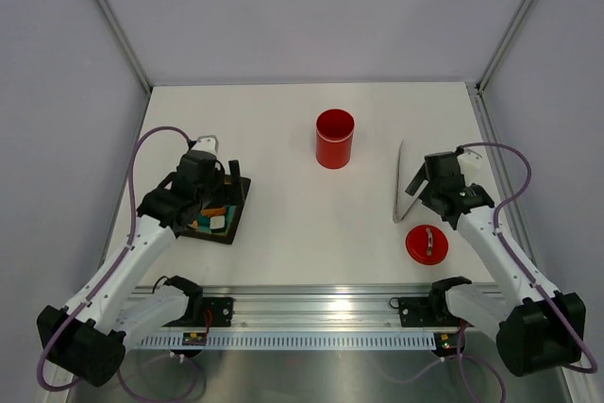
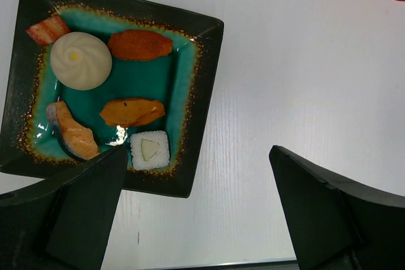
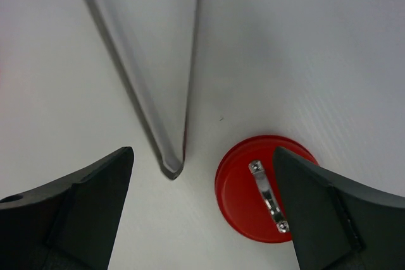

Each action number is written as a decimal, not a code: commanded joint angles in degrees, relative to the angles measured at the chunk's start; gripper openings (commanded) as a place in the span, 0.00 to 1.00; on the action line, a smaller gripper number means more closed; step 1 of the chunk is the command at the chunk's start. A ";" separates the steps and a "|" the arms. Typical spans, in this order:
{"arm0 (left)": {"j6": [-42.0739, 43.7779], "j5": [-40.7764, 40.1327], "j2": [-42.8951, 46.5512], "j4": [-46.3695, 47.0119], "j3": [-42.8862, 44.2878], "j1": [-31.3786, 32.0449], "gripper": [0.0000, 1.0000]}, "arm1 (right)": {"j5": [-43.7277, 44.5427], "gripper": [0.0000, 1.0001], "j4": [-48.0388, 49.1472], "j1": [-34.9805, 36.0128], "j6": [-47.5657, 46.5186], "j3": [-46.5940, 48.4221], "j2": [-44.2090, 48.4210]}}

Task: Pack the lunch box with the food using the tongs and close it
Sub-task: Pick up the clamp at the center of the board.

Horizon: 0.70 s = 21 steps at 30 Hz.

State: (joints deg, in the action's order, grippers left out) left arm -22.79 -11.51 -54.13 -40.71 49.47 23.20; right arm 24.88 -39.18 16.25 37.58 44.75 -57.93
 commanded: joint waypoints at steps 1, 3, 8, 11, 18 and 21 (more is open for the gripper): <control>-0.51 1.14 -0.62 1.16 1.06 0.26 0.99 | -8.58 0.97 5.05 -9.97 -0.31 -2.38 -2.27; -0.24 0.79 -0.72 0.98 0.98 0.27 0.99 | -10.64 0.96 6.39 -11.67 -1.72 -2.22 -4.02; -1.03 0.96 -0.54 1.16 0.36 0.27 0.99 | -12.67 0.78 10.43 -12.91 -3.22 -0.02 -13.60; -1.38 1.22 0.25 0.54 0.19 0.35 0.99 | -13.20 0.70 14.39 -13.09 -3.39 0.51 -16.68; -1.38 1.23 2.01 0.19 -0.17 0.27 0.99 | -13.63 0.44 17.55 -13.00 -3.30 1.66 -25.65; -1.56 1.31 1.92 0.19 -0.25 0.27 0.99 | -15.56 0.30 18.96 -13.00 -4.09 1.30 -26.35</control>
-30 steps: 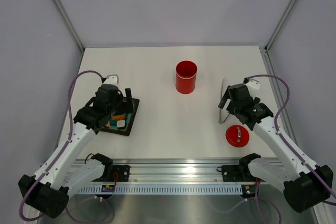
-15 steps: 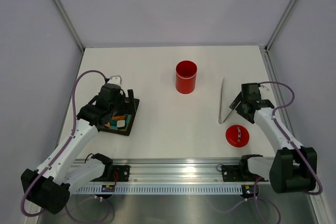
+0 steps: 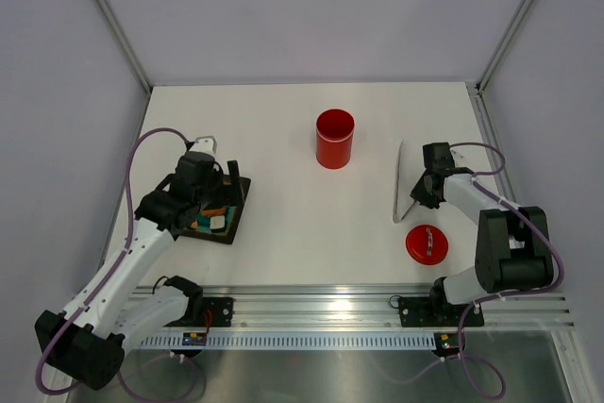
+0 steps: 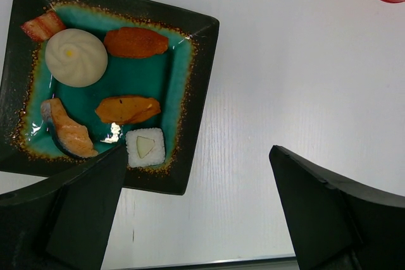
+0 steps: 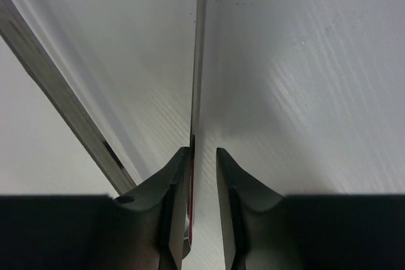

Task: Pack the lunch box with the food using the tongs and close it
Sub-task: Pick up the clamp at the center of the board.

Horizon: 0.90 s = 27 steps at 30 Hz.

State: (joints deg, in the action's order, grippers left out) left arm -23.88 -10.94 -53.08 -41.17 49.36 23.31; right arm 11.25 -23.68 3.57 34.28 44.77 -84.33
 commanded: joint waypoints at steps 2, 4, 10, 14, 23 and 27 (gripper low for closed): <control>-0.73 0.83 1.05 1.00 -0.41 0.24 0.99 | -3.33 0.17 2.77 -0.24 -1.32 1.98 0.05; -0.73 -0.13 0.79 0.39 -0.32 0.33 0.99 | -3.60 0.06 1.19 -0.23 -1.76 2.25 1.70; -0.64 -2.94 1.05 -1.46 1.70 0.25 0.99 | -8.06 0.00 -6.09 -0.15 -3.43 2.25 12.06; -1.52 -2.95 0.26 -1.63 3.63 0.25 0.99 | -8.27 0.00 -13.22 4.32 -2.73 3.65 19.20; -3.98 -2.59 -2.73 -4.09 8.29 0.33 0.99 | -4.56 0.00 -22.81 21.19 8.33 0.24 28.43; -5.65 -3.47 -2.56 -4.53 7.94 0.33 0.99 | -4.66 0.00 -23.25 26.21 11.06 -1.97 29.32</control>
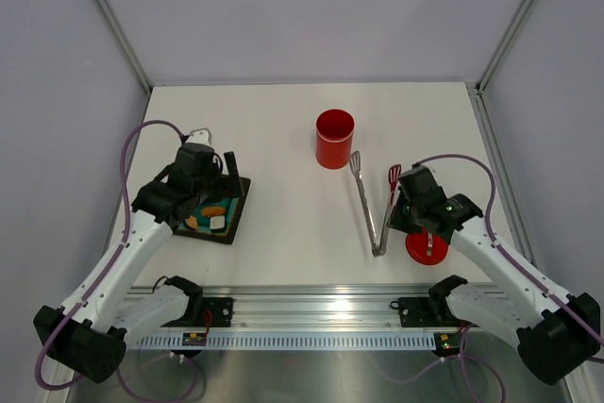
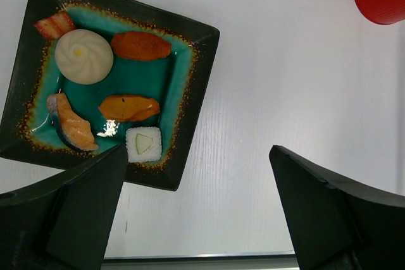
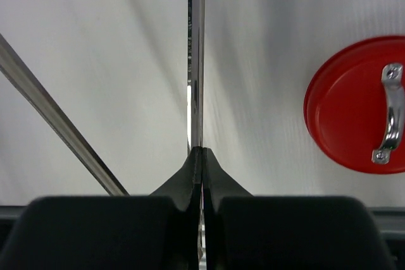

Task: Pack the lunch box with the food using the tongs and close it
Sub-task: Pick up the clamp at the center of the board, then place the clamp at the center of the board.

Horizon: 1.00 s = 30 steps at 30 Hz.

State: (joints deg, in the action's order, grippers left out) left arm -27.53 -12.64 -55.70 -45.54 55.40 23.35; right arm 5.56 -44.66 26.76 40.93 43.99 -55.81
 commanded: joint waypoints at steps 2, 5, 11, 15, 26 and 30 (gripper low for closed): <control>-2.35 -1.95 -0.11 -0.25 1.65 0.20 0.99 | 1.29 0.00 -1.66 6.09 5.30 -1.53 -0.26; -2.62 -1.86 -0.20 -0.34 1.12 0.29 0.99 | 2.17 0.00 -0.43 9.17 6.61 -0.58 -3.59; -3.58 -3.70 0.07 -1.83 0.85 0.20 0.99 | 4.44 0.00 3.35 19.98 11.45 6.09 -16.59; -4.20 -4.05 0.86 -2.80 0.85 0.20 0.99 | 7.88 0.00 5.98 25.96 14.97 10.50 -24.16; -4.64 -3.71 1.91 -2.98 -0.55 0.20 0.99 | 8.24 0.00 12.41 28.17 13.48 20.70 -40.42; -4.55 -3.00 0.77 -3.33 -0.91 0.20 0.99 | 6.13 0.16 13.73 28.26 13.13 22.37 -43.85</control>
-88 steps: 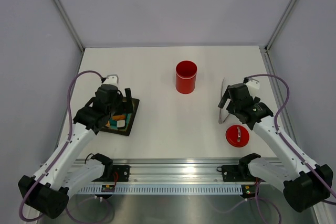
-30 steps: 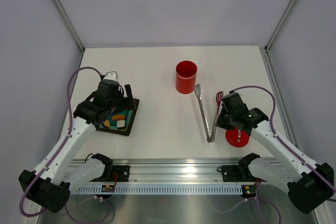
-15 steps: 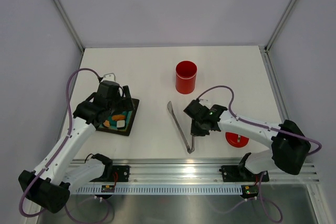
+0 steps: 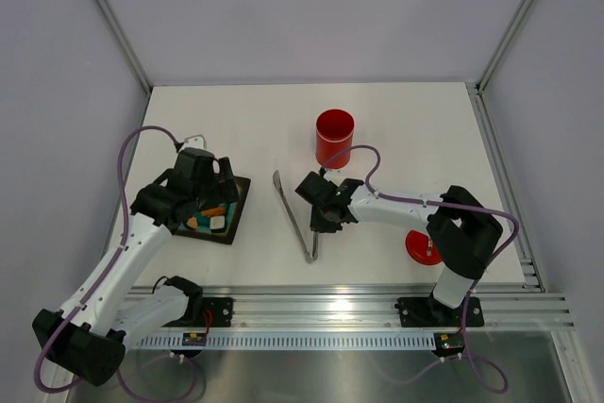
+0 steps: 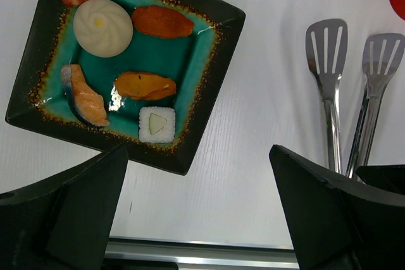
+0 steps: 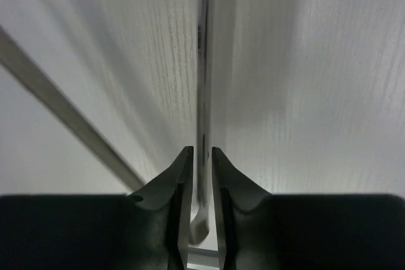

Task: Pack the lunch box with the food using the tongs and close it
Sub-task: Place the clamp at the center of the board, then pick up the clamp at the center of the board.

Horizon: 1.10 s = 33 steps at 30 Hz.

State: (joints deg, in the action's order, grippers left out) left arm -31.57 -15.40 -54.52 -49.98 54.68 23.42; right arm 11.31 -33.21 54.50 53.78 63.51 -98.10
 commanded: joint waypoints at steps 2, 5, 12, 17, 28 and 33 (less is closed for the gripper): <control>-0.51 -0.33 -0.93 0.58 -0.18 0.22 0.99 | 0.29 0.38 2.27 0.52 0.27 2.94 -1.48; -0.07 1.15 -1.02 0.84 -0.18 0.22 0.99 | 1.60 0.55 1.22 0.61 -0.34 3.03 -0.16; -2.87 2.22 -2.25 0.85 0.26 2.33 0.99 | 10.56 0.72 -6.24 -0.53 -2.71 4.87 7.48; -12.43 -1.29 -5.23 1.90 -0.36 10.47 0.99 | 12.77 1.00 -9.41 -9.30 -5.78 0.14 18.20; -28.36 -14.39 -29.83 -4.16 15.35 37.73 0.99 | 12.95 1.00 -14.69 -25.49 -12.12 -6.37 32.62; -33.55 -16.33 -42.74 -7.68 22.22 41.79 0.99 | 11.63 0.99 -15.92 -26.20 -12.56 -7.17 35.52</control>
State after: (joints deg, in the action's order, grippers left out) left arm -58.83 -26.68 -92.23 -54.78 72.47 63.64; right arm 22.90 -47.75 28.67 42.61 56.40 -64.73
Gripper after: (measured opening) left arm 0.988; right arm 0.993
